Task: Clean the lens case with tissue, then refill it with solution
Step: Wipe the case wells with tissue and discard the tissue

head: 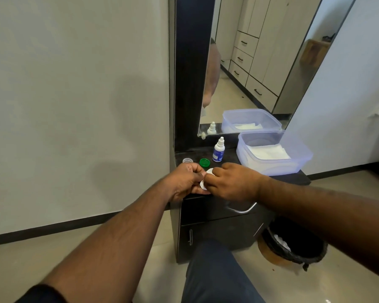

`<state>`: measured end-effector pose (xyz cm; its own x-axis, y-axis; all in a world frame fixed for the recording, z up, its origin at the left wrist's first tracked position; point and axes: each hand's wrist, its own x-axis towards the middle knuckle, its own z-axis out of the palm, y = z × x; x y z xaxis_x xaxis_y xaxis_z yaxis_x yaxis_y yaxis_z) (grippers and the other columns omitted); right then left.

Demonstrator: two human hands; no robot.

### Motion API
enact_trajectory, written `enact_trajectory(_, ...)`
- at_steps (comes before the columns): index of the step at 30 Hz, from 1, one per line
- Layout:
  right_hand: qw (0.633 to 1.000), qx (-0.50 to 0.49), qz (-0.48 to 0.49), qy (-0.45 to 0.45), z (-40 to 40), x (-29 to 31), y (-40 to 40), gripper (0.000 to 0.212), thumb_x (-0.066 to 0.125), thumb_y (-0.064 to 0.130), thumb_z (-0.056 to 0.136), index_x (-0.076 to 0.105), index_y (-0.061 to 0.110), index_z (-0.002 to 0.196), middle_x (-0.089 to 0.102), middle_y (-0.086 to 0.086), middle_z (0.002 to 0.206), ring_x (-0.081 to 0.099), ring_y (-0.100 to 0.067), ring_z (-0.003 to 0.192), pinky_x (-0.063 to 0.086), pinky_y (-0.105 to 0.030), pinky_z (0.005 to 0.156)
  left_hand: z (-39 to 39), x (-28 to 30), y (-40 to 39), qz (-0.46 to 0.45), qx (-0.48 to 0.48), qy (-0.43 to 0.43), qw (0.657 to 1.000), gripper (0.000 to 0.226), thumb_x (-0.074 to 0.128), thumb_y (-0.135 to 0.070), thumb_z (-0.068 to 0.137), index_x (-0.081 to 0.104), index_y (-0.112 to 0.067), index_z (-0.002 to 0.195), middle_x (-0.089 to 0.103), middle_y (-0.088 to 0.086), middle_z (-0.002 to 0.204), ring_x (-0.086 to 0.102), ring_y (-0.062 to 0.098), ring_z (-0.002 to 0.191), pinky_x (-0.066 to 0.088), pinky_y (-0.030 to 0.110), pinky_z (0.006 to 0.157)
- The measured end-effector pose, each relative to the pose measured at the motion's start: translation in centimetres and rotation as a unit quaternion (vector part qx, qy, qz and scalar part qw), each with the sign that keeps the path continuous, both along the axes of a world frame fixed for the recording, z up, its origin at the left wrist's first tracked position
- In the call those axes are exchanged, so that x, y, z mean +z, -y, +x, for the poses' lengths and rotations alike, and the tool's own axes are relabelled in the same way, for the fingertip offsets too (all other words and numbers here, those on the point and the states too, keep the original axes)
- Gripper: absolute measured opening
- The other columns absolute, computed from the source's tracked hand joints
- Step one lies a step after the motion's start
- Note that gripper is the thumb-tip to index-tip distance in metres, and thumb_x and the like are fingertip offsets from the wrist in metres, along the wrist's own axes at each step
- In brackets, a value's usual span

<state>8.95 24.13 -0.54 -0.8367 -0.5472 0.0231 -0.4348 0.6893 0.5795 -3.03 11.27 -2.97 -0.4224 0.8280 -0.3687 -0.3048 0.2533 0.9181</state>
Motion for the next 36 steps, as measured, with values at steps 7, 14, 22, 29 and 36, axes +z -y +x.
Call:
enact_trajectory(7, 0.912, -0.295, -0.286, -0.017, 0.3, -2.5, 5.1, 0.017, 0.062, 0.019, 0.086, 0.064, 0.008, 0.099, 0.062, -0.009, 0.096, 0.063, -0.023, 0.075, 0.045, -0.028, 0.057, 0.3, 0.0, 0.1, 0.000, 0.013, -0.035, 0.999, 0.009, 0.052, -0.001, 0.095, 0.058, -0.002, 0.102, 0.059, 0.012, 0.086, 0.060, 0.014, 0.069, 0.054, 0.020, 0.050)
enact_trajectory(14, 0.135, -0.389, -0.911, -0.022, 1.0, -2.6, 3.6, 0.025, 0.058, 0.013, 0.087, 0.066, 0.007, 0.110, 0.067, -0.016, 0.103, 0.061, -0.024, 0.087, 0.049, -0.035, 0.064, 0.2, -0.4, 0.3, 0.027, 0.054, 0.032, 0.998, 0.005, 0.055, -0.002, 0.094, 0.059, -0.002, 0.094, 0.069, 0.023, 0.100, 0.073, 0.027, 0.079, 0.062, 0.032, 0.061)
enact_trajectory(22, 0.549, -0.363, -0.728, -0.194, 1.5, -4.1, 6.3, 0.018, 0.063, 0.008, 0.087, 0.074, 0.010, 0.102, 0.071, 0.000, 0.094, 0.062, -0.002, 0.081, 0.049, -0.010, 0.078, 0.5, -0.4, 0.0, 0.031, 0.050, 0.014, 0.998, 0.008, 0.053, 0.000, 0.094, 0.058, -0.002, 0.089, 0.065, 0.016, 0.087, 0.069, 0.016, 0.065, 0.059, 0.024, 0.053)
enact_trajectory(29, 0.709, -0.432, -0.536, -0.155, 0.0, -5.3, 7.3, 0.025, 0.048, 0.027, 0.098, 0.064, 0.021, 0.116, 0.053, -0.001, 0.098, 0.053, -0.012, 0.079, 0.037, -0.020, 0.060, 0.1, -0.7, -0.2, 0.014, 0.062, -0.012, 0.998, 0.009, 0.055, -0.005, 0.095, 0.060, -0.007, 0.087, 0.063, 0.010, 0.078, 0.062, 0.008, 0.056, 0.053, 0.020, 0.048)
enact_trajectory(36, 0.741, -0.377, -0.556, 0.004, 0.5, -3.8, 5.2, 0.037, 0.049, 0.010, 0.094, 0.059, 0.023, 0.127, 0.053, -0.004, 0.112, 0.054, -0.022, 0.107, 0.035, -0.016, 0.081, -0.1, -0.3, -0.2, 0.001, 0.043, 0.013, 0.999, 0.009, 0.051, -0.005, 0.096, 0.057, -0.004, 0.090, 0.064, 0.016, 0.091, 0.069, 0.019, 0.071, 0.061, 0.029, 0.059)
